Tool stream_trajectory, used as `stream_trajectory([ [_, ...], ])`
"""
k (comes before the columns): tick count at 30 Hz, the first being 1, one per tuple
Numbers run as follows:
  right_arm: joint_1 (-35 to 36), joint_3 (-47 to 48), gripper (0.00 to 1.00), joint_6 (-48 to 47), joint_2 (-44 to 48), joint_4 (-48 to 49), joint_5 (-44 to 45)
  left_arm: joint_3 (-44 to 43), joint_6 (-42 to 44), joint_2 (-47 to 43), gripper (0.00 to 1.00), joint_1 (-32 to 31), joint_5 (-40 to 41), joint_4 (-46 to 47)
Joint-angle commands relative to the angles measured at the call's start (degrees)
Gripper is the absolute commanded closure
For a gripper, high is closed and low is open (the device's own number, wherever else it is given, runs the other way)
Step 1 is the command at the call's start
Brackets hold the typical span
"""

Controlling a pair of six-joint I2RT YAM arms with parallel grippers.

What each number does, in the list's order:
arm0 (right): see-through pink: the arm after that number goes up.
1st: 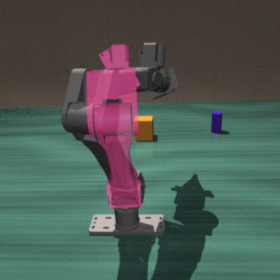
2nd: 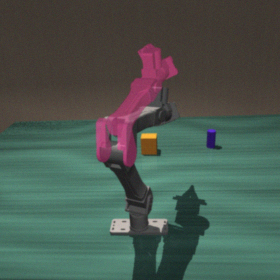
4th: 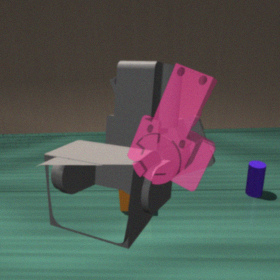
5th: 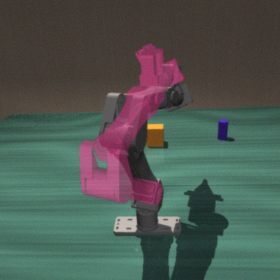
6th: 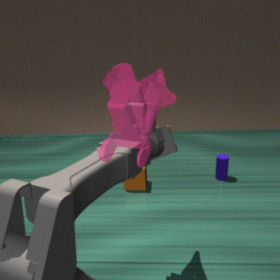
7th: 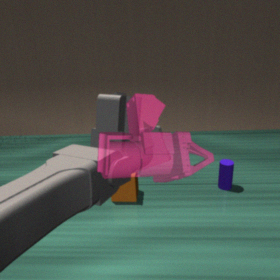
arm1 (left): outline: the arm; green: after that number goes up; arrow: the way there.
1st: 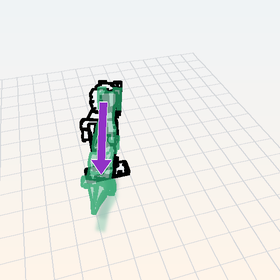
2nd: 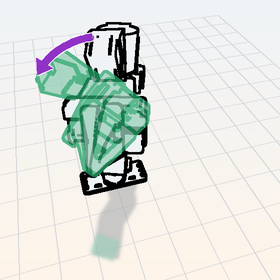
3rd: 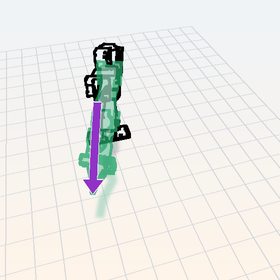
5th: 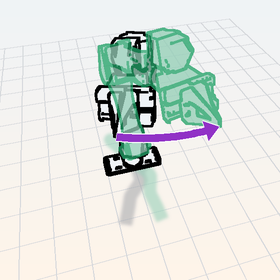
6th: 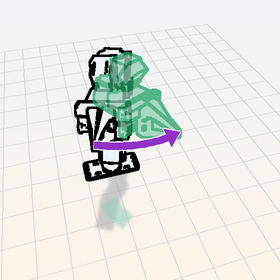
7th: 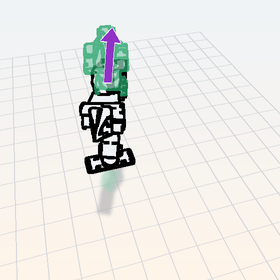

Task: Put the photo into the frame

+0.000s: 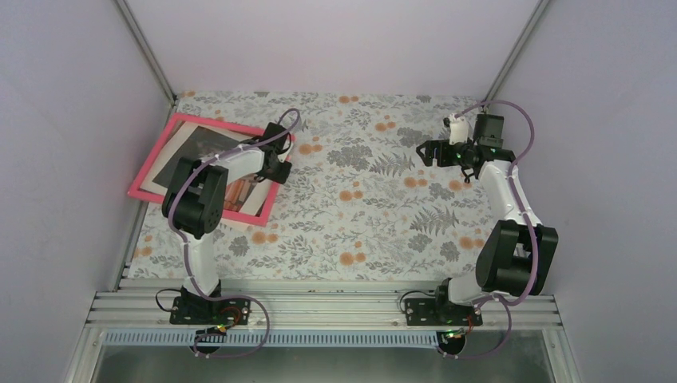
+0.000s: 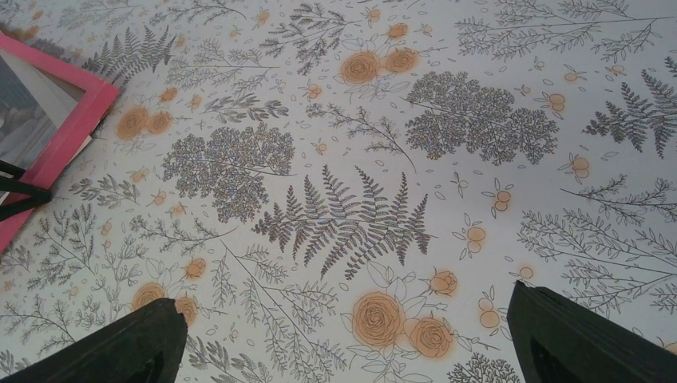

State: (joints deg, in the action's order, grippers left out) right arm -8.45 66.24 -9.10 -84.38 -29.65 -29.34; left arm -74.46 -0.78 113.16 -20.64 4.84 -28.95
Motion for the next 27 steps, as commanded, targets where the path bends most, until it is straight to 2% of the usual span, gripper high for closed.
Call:
stream_trajectory([
  [1, -0.7, 0.0, 0.0, 0.2, 1.2, 0.0, -0.5, 0.8, -0.5, 1.4, 0.61, -0.4, 2.0, -0.5],
  [7, -0.8, 0.4, 0.0, -3.3, 1.8, -2.4, -0.7, 0.6, -0.2, -1.0, 0.79, -0.7, 3.8, -0.8],
  [12, -0.8, 0.9, 0.0, -7.7, 2.7, -4.2, -1.9, 1.1, 1.0, -7.2, 0.97, -1.4, 5.5, -1.9],
  [19, -0.8, -1.2, 0.0, -10.6, 7.1, -0.7, -6.0, 1.0, 4.9, -16.7, 0.98, -1.5, 10.3, -5.2],
  [23, -0.8, -4.6, 0.0, -11.2, 11.8, 5.6, -8.1, 0.2, 8.2, -21.6, 0.98, -2.4, 12.3, -7.5],
  [27, -0.7, -8.1, 0.0, -10.6, 16.2, 13.3, -9.6, -1.1, 10.8, -27.2, 0.98, -3.8, 10.9, -9.0],
])
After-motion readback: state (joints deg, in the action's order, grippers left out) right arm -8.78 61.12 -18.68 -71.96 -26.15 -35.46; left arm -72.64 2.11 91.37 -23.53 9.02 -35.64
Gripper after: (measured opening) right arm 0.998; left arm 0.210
